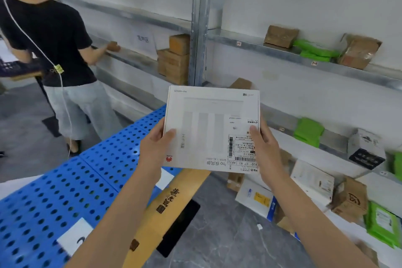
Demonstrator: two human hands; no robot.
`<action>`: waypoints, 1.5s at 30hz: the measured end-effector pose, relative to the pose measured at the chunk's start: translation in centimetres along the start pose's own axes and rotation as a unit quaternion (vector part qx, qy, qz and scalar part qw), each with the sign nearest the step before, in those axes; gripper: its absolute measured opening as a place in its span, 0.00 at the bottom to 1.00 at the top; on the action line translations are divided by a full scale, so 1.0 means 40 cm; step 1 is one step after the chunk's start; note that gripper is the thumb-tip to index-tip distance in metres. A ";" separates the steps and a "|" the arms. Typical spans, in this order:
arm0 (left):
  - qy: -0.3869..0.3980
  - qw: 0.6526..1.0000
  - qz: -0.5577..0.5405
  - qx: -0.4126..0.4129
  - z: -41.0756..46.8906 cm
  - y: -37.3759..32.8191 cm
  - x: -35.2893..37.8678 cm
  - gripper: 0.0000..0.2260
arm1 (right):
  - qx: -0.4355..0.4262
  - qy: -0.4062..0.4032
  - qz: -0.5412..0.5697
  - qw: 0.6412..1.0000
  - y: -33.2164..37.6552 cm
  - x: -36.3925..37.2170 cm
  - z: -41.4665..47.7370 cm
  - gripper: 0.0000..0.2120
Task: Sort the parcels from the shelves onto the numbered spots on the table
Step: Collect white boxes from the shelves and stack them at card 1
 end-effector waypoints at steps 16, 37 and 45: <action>-0.173 0.985 -0.014 0.020 -0.098 0.069 -0.739 0.18 | 0.038 0.215 -0.009 0.976 -0.118 0.731 -0.194 0.19; -0.431 0.897 -0.015 -0.095 -0.273 0.279 -1.273 0.18 | 0.136 0.467 -0.006 0.873 -0.396 1.350 -0.440 0.20; -0.470 0.871 -0.002 -0.144 -0.323 0.356 -1.420 0.17 | 0.191 0.539 -0.021 0.820 -0.507 1.522 -0.559 0.23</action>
Point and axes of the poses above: each hand's wrist, its own z-axis towards the middle knuckle, its own x-axis out of the palm, y = z × x, the point moved 6 cm from there along z, towards the middle knuckle, and after that the axes turned 12 degrees about z, right-handed, at the moved point
